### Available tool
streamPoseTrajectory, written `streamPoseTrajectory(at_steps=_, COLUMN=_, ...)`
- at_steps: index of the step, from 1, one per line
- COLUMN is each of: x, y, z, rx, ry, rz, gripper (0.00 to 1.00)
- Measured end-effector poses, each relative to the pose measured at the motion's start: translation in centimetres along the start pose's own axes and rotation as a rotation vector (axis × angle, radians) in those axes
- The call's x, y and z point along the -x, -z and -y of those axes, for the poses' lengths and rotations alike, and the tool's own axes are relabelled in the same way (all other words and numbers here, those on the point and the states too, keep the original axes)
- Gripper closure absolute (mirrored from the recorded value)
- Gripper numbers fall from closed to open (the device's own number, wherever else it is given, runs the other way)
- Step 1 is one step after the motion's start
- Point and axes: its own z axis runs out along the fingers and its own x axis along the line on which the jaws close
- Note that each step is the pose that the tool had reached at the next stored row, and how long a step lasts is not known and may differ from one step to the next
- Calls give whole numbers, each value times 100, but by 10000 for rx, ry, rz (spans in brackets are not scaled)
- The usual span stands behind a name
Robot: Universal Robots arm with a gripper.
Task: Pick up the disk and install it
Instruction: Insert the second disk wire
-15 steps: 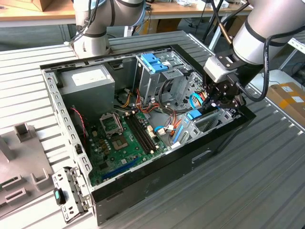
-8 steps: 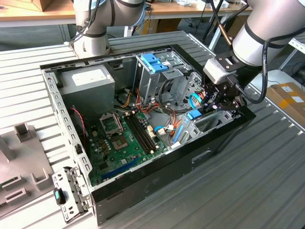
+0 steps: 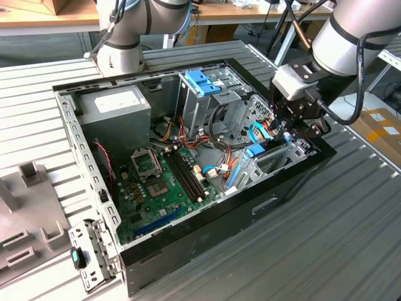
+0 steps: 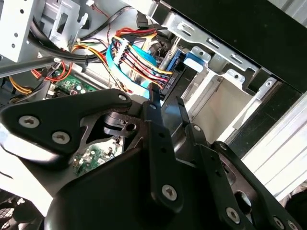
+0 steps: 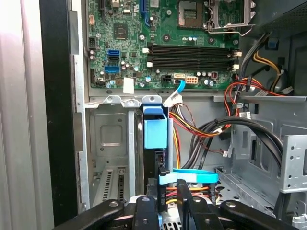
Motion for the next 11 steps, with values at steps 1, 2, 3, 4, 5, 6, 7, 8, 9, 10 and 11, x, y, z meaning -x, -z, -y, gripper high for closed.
streamPoseTrajectory(at_steps=1, x=5, y=18, z=2, rx=0, ry=0, rz=-5, gripper=70)
streamPoseTrajectory(at_steps=2, x=21, y=37, z=4, rx=1, ry=1, rz=-9, gripper=70)
streamPoseTrajectory(at_steps=3, x=26, y=52, z=5, rx=1, ry=1, rz=-14, gripper=70)
streamPoseTrajectory(at_steps=4, x=27, y=57, z=5, rx=0, ry=1, rz=-11, gripper=71)
streamPoseTrajectory(at_steps=5, x=28, y=63, z=6, rx=0, ry=1, rz=-11, gripper=78)
streamPoseTrajectory(at_steps=6, x=29, y=69, z=6, rx=0, ry=1, rz=-14, gripper=78)
streamPoseTrajectory(at_steps=7, x=32, y=69, z=7, rx=0, ry=1, rz=-12, gripper=85)
streamPoseTrajectory(at_steps=8, x=33, y=70, z=7, rx=1, ry=2, rz=-15, gripper=87)
streamPoseTrajectory(at_steps=9, x=33, y=67, z=6, rx=5, ry=2, rz=-20, gripper=90)
streamPoseTrajectory(at_steps=10, x=34, y=62, z=6, rx=11, ry=3, rz=-51, gripper=90)
streamPoseTrajectory(at_steps=11, x=33, y=57, z=5, rx=15, ry=2, rz=-54, gripper=90)
